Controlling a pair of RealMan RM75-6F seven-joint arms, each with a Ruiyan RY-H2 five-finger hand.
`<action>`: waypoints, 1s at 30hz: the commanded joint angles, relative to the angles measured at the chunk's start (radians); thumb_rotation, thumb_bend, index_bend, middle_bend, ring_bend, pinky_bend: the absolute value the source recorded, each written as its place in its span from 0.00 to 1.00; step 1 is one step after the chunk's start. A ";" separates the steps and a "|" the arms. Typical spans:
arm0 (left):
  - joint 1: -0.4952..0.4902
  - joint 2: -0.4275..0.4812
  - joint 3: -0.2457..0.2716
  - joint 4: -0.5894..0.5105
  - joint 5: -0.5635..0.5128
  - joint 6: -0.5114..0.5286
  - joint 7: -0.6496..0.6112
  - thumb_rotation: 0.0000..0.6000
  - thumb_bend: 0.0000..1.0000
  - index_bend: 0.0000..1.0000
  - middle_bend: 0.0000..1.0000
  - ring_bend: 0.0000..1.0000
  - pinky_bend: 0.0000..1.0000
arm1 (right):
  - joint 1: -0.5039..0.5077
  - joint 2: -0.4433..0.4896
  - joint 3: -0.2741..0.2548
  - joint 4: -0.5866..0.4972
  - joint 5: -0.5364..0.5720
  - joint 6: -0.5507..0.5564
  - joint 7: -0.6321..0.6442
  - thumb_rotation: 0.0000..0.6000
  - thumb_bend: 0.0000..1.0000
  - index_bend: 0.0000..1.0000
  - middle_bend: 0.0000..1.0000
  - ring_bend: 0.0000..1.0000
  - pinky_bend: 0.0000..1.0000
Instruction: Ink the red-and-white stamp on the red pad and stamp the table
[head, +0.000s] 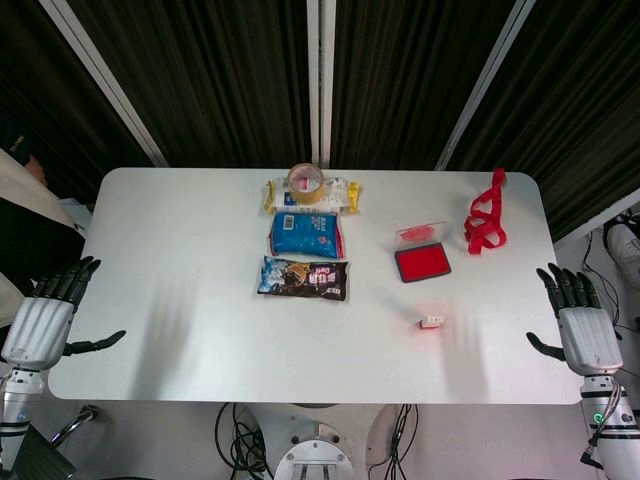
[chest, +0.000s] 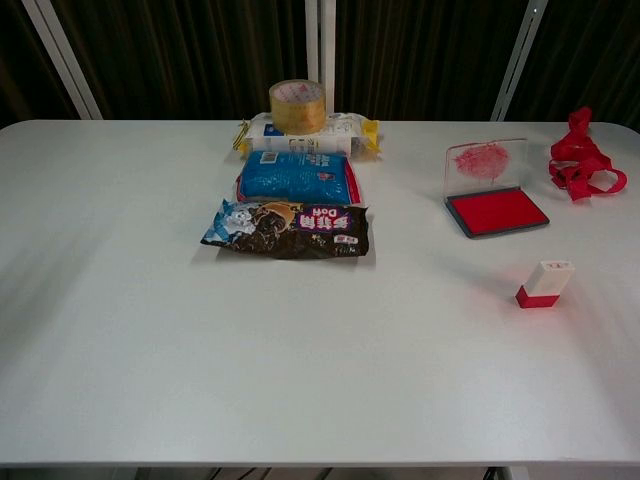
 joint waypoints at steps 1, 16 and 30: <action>-0.001 -0.001 0.000 0.001 -0.002 -0.003 -0.002 0.47 0.01 0.03 0.08 0.11 0.19 | 0.001 -0.002 -0.001 0.002 0.002 -0.004 -0.002 1.00 0.08 0.00 0.00 0.00 0.00; 0.001 -0.003 0.005 0.003 0.003 0.001 -0.006 0.47 0.01 0.03 0.08 0.11 0.19 | 0.004 0.011 -0.009 0.002 -0.015 -0.008 -0.007 1.00 0.09 0.00 0.00 0.00 0.00; -0.007 -0.019 0.012 0.033 -0.002 -0.024 -0.032 0.47 0.01 0.03 0.08 0.11 0.19 | 0.082 -0.103 -0.043 0.070 -0.167 -0.053 -0.086 1.00 0.12 0.00 0.23 0.85 1.00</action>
